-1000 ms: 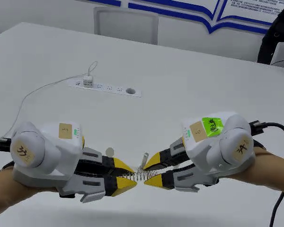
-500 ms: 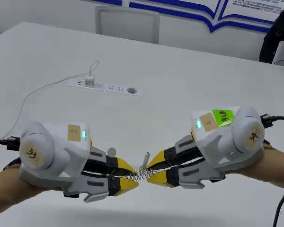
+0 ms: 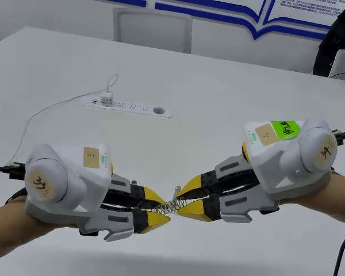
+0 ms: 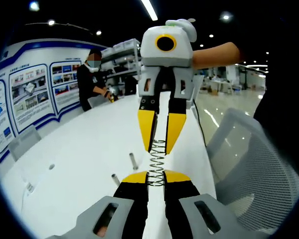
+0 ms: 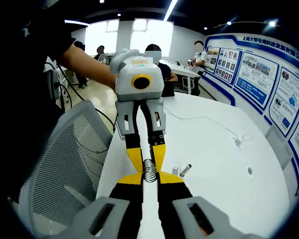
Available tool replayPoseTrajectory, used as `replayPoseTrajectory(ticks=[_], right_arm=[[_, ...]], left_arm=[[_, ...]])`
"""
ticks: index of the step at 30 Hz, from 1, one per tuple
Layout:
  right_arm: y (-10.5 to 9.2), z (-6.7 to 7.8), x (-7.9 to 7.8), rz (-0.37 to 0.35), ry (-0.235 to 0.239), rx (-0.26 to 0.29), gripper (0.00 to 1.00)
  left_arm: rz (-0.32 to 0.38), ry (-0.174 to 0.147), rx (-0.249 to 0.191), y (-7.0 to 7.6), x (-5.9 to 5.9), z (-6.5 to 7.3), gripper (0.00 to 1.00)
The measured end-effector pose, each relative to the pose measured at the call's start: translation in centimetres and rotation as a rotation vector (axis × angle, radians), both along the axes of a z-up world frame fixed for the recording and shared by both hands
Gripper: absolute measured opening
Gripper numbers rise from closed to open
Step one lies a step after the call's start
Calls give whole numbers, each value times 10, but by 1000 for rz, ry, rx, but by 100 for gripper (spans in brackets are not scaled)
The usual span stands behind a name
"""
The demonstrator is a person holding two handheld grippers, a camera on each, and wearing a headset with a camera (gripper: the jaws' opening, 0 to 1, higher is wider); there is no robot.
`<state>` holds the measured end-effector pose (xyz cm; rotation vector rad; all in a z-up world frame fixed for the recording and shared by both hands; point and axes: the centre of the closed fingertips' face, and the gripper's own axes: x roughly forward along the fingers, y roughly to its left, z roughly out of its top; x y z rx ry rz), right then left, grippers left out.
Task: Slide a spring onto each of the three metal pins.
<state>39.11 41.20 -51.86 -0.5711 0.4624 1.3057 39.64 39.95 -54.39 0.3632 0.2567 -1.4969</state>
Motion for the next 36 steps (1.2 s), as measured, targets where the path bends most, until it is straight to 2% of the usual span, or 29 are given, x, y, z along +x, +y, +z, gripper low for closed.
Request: replayPoseTrajectory(ticks=[1,11,18,22,36], right_arm=[[3,4,-2,3,9,24,10],[12,16,1,-29,48,112,10],[17,22,4,-50,68,150,10],[19,21,6,-71,73,152,11],[22,20,7,-77,71,158,11]], left_arm=[[1,12,-6,0,-1,1,10],[10,8,-26,-2,0,6,10],[12,13,-46,-7,1,10,10],[19,15,-45,-7,2,10,10],[32,23,-40,-3,3,8,10]])
